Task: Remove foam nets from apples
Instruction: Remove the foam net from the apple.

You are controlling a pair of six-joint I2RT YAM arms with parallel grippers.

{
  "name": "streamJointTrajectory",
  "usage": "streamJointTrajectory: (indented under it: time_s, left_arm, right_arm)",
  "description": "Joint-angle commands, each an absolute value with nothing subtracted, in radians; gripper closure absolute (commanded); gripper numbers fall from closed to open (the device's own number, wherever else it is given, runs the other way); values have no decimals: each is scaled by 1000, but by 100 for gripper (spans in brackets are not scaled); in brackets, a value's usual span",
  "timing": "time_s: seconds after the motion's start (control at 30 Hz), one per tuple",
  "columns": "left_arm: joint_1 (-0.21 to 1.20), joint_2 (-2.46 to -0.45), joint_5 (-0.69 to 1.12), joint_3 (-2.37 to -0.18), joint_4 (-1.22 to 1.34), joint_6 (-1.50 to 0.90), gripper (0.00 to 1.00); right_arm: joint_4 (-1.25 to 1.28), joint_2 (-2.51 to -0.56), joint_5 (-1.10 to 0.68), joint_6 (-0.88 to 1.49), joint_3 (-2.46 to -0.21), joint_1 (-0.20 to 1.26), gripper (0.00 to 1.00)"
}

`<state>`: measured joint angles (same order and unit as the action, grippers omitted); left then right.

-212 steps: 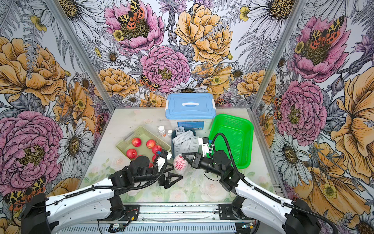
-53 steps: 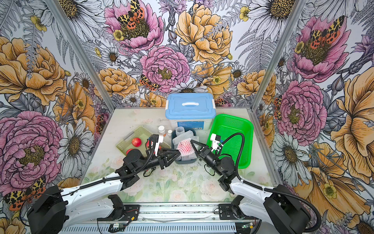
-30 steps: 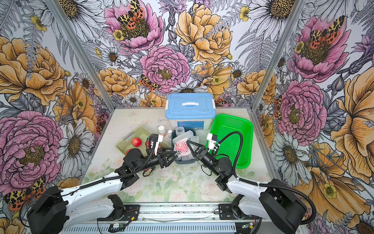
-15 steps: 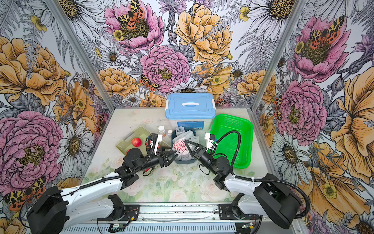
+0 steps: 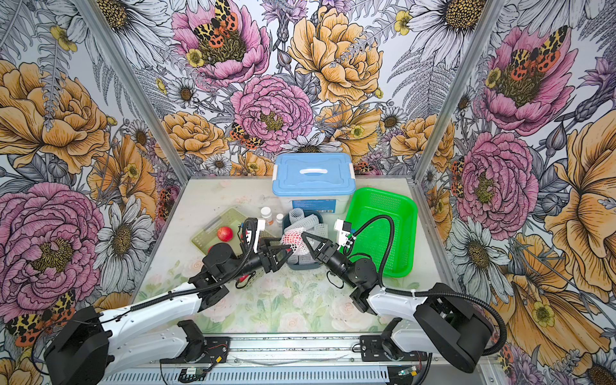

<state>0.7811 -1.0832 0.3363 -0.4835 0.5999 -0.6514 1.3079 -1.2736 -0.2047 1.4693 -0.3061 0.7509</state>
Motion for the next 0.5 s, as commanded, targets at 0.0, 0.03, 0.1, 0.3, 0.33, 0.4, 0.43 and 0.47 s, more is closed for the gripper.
streamJointTrajectory:
  time_s: [0.0,0.03,0.1,0.3,0.33,0.4,0.43,0.47]
  left_arm:
    - [797,-1090,394,-556,732,-629,18]
    - [800,-1096,398,-561,735,-629,18]
    - [804,-1106,397,-566,740,-629,18]
    - [803,-1113,412,-571,742,-629,35]
    - [803,-1111,415,-570,737,-629,40]
    - [802,-1106,422,-565,727,-627,49]
    - [801,-1101,425,-565,716,-626,50]
    - [799,-1097,426,-565,705,-622,51]
  right_arm:
    - [1296,-1316,-275,1462,-321,781,100]
    - [1304,-1322,-276,1462,-323,785,100]
    - [1318,-1332,-275,1464,-325,787,100]
    - [1345,-1330,-253,1467,-301,778,100]
    - [1345,-1319,-253,1468,-291,767,100]
    - [1345,-1294,-250,1473,-272,738,100]
    - [1344,-1279,-254,1476,-265,719,100]
    - [1345,-1268,-259,1478,-259,702,100]
